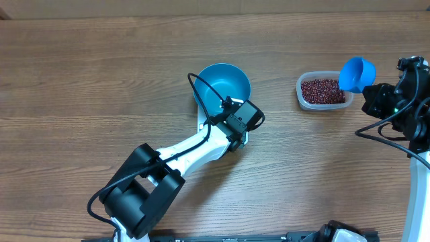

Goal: Scoop item into bowl and weigh 150g on scale

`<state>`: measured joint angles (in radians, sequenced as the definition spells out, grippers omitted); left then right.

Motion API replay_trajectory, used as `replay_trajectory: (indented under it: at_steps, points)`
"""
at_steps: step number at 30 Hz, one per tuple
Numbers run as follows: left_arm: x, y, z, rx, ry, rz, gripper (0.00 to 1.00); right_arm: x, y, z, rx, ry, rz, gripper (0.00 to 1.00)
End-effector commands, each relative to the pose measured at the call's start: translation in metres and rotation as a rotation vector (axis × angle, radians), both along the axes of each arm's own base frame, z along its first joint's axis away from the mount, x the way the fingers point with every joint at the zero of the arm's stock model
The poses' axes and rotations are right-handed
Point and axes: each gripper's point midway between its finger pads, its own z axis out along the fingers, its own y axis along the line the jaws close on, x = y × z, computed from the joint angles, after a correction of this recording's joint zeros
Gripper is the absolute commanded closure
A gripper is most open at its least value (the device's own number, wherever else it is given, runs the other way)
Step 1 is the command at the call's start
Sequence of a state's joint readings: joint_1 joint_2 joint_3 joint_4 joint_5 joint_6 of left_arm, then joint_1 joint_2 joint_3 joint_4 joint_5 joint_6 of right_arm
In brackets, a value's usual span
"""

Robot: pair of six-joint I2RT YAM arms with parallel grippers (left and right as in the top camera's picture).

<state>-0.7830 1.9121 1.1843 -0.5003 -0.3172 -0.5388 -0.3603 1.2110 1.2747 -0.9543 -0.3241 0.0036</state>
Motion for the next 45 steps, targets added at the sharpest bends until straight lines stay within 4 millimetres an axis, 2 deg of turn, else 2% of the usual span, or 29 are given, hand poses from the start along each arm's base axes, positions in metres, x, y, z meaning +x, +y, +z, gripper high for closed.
replay_trajectory:
  at_steps: [1,11,18,24,27,30,34,37,38,39,41,42,45]
  points:
    - [-0.002,-0.003,-0.006,-0.008,0.024,-0.023,0.96,0.003,-0.004,0.017,-0.029,-0.045,-0.007,0.96]
    - [0.001,-0.004,-0.006,-0.010,0.011,-0.020,0.96,0.003,-0.004,0.017,-0.028,-0.045,-0.007,0.96]
    - [-0.005,0.000,-0.024,0.020,0.057,-0.013,0.96,0.003,-0.004,0.016,-0.027,-0.041,-0.007,0.96]
    - [-0.008,0.002,-0.025,0.028,0.069,-0.013,0.96,0.003,-0.004,0.016,-0.027,-0.042,-0.007,0.96]
    - [-0.008,-0.003,-0.020,0.001,0.076,-0.021,0.96,0.002,-0.004,0.016,-0.027,-0.041,-0.007,0.96]
    - [0.000,-0.012,0.006,-0.034,0.040,-0.024,0.96,0.002,-0.004,0.016,-0.027,-0.040,-0.007,0.96]
    - [0.013,-0.028,0.076,-0.108,-0.066,-0.076,0.96,0.001,-0.003,0.014,-0.024,-0.031,-0.007,0.96]
    - [0.009,-0.031,0.136,-0.160,-0.146,-0.114,0.96,-0.001,-0.002,0.012,-0.029,-0.018,-0.002,0.96]
    - [0.006,-0.028,0.157,-0.180,-0.170,-0.118,0.96,-0.001,-0.001,0.011,-0.043,-0.010,-0.003,0.96]
    - [0.003,-0.026,0.169,-0.194,-0.184,-0.120,0.96,-0.001,-0.001,0.010,-0.060,-0.002,-0.008,0.96]
    - [-0.008,-0.013,0.207,-0.233,-0.233,-0.117,0.96,-0.001,0.003,0.007,-0.105,0.016,-0.006,0.96]
    - [-0.013,-0.006,0.218,-0.242,-0.251,-0.112,0.96,0.000,0.005,0.007,-0.122,0.019,-0.003,0.96]
    - [-0.018,0.036,0.256,-0.212,-0.347,-0.034,0.96,0.004,0.018,0.005,-0.219,0.042,0.016,0.96]
